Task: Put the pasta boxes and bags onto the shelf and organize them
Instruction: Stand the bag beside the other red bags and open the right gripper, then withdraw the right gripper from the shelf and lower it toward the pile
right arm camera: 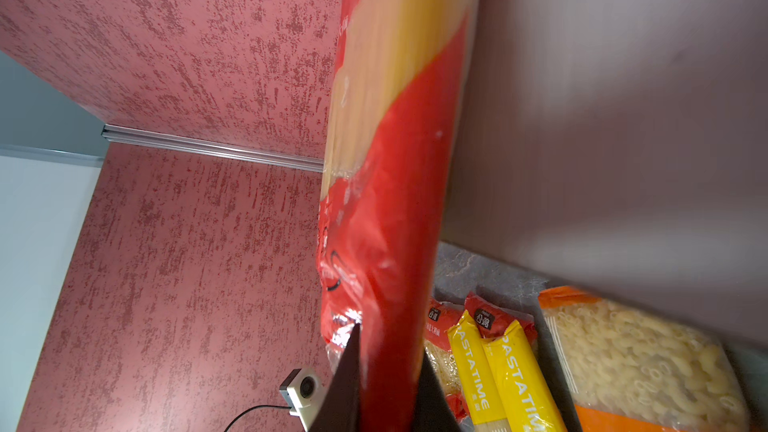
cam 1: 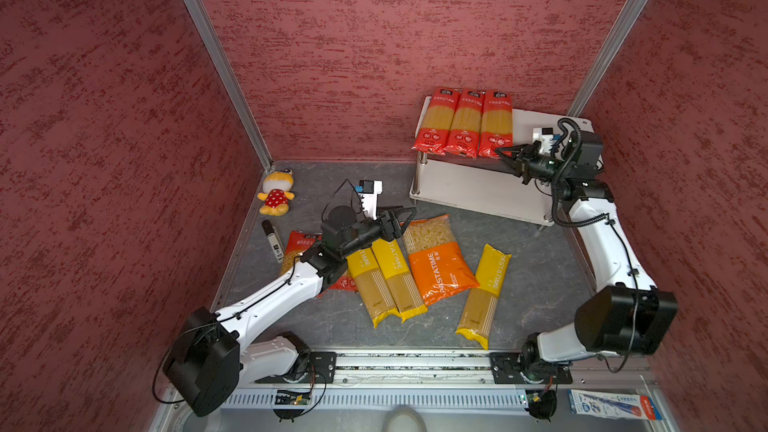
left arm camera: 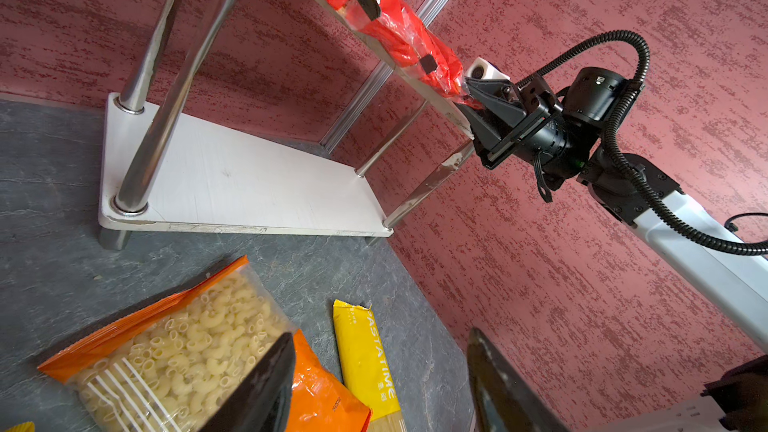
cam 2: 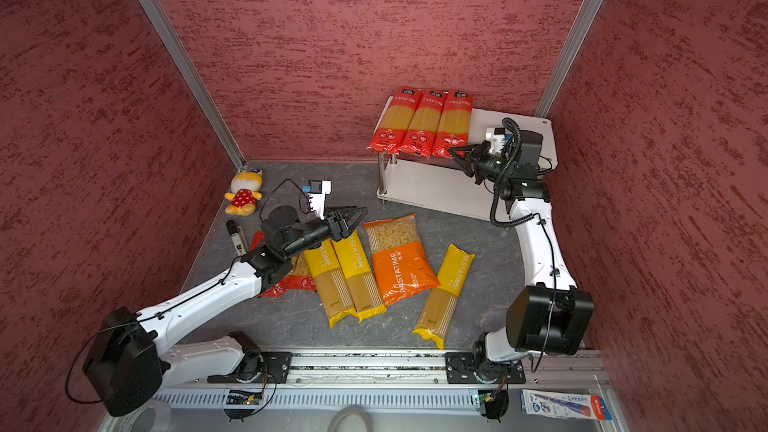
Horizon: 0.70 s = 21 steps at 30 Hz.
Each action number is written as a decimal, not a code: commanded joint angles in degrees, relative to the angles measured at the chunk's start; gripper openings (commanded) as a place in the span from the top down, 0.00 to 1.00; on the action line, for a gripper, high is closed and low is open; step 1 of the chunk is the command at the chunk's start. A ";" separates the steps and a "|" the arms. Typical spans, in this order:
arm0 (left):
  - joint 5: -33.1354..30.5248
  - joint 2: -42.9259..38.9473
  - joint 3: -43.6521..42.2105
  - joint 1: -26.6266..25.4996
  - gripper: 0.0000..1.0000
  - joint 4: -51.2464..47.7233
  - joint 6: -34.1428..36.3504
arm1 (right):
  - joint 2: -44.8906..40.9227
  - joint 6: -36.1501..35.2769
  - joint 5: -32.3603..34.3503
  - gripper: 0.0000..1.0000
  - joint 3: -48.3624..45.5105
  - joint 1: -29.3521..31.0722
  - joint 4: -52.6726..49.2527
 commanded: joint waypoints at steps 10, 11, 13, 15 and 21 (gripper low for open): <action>-1.14 -2.90 -0.02 0.35 0.34 -1.66 2.35 | -5.47 -4.63 -1.20 0.48 -2.76 -0.36 1.49; -1.14 -3.01 0.04 0.38 0.35 -1.98 2.71 | -6.64 -4.45 -1.69 0.46 -4.05 -0.36 1.72; -1.35 -3.29 -0.05 0.44 0.34 -2.96 3.68 | -9.36 -5.24 -1.96 0.44 -6.33 -0.36 1.01; -2.14 -3.97 -0.39 0.54 0.34 -4.67 4.97 | -12.59 -6.92 -1.26 0.44 -8.76 -0.32 -1.12; -7.99 -6.24 -1.42 -0.39 0.34 -13.24 8.08 | -23.68 -10.18 5.05 0.43 -21.90 1.95 -6.13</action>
